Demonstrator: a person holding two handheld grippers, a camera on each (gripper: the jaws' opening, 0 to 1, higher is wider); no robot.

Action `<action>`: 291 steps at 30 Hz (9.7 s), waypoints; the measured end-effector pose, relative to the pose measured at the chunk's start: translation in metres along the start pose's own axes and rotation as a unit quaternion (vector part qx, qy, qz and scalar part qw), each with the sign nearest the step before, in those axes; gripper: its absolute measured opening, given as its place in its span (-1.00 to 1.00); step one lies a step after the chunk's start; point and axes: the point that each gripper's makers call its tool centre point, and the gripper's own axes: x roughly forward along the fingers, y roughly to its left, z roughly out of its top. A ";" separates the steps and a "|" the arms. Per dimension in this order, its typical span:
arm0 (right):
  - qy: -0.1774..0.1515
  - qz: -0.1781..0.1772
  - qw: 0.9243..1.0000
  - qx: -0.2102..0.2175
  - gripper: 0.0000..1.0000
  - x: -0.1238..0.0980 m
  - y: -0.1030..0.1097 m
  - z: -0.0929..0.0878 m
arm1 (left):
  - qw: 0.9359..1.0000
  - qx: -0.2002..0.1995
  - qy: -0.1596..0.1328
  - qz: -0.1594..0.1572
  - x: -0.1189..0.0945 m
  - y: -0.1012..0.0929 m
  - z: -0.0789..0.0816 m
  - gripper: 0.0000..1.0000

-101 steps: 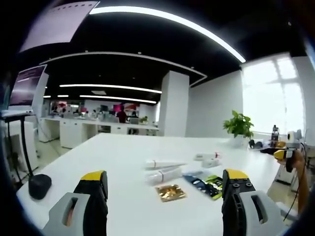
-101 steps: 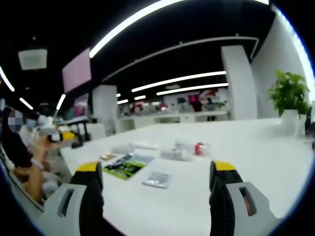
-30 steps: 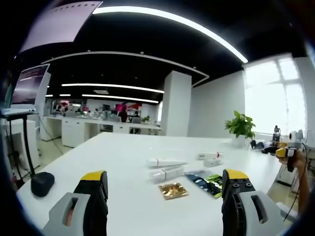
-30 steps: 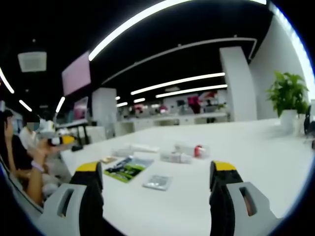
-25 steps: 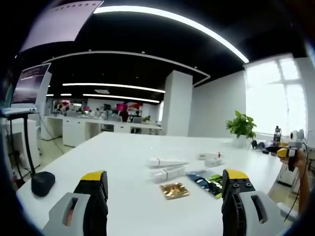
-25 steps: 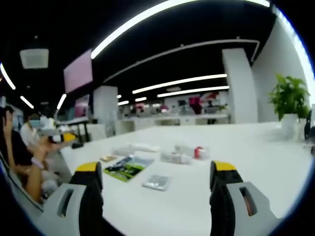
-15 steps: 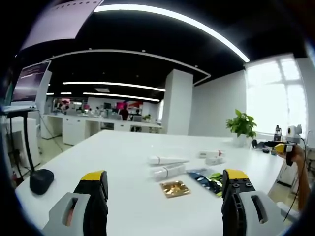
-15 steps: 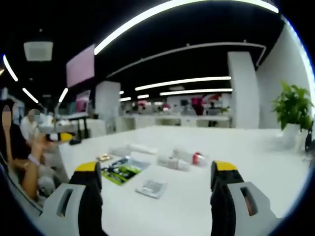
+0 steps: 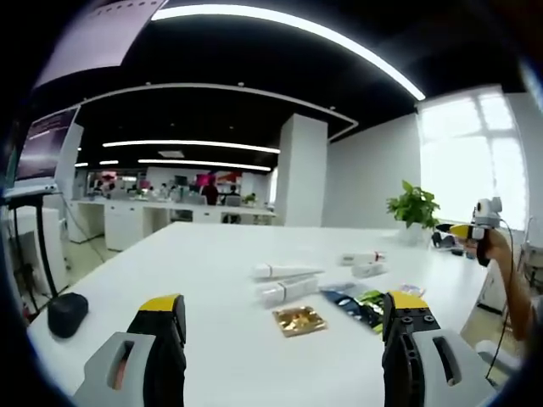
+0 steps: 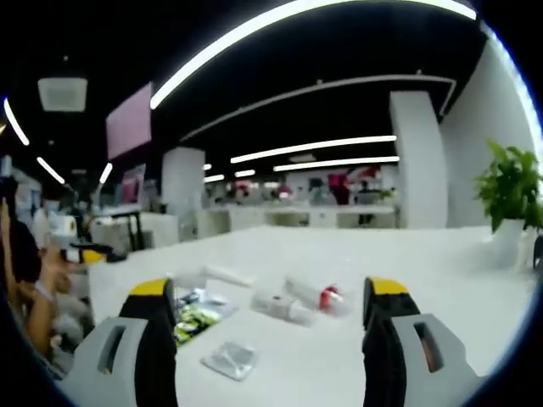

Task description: Arrange the skincare products in the storage area until every visible bottle or jar stands upright without overlapping.

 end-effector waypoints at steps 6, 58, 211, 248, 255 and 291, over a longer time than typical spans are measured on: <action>-0.035 -0.002 0.999 0.012 0.70 0.035 -0.038 0.000 | 1.000 -0.005 -0.001 -0.005 0.004 -0.001 -0.003 0.98; 0.158 0.071 0.985 0.005 -0.12 0.152 -0.100 -0.138 | 1.000 -0.010 0.018 -0.003 0.018 -0.001 -0.005 0.98; 0.144 -0.214 0.961 0.096 -0.52 0.193 -0.059 -0.089 | 0.999 -0.024 0.018 -0.030 0.029 -0.012 -0.017 0.94; 0.065 -0.148 0.984 0.071 -0.36 0.153 -0.042 -0.078 | 0.998 -0.010 -0.019 -0.058 0.058 -0.035 0.021 0.95; 0.038 -0.107 0.990 0.087 -0.30 0.151 -0.030 -0.064 | 0.991 0.020 -0.059 -0.121 0.092 -0.042 0.054 0.95; 0.056 -0.020 0.996 0.072 -0.32 0.167 0.006 -0.071 | 0.936 0.262 0.225 -0.075 0.279 0.027 -0.013 0.58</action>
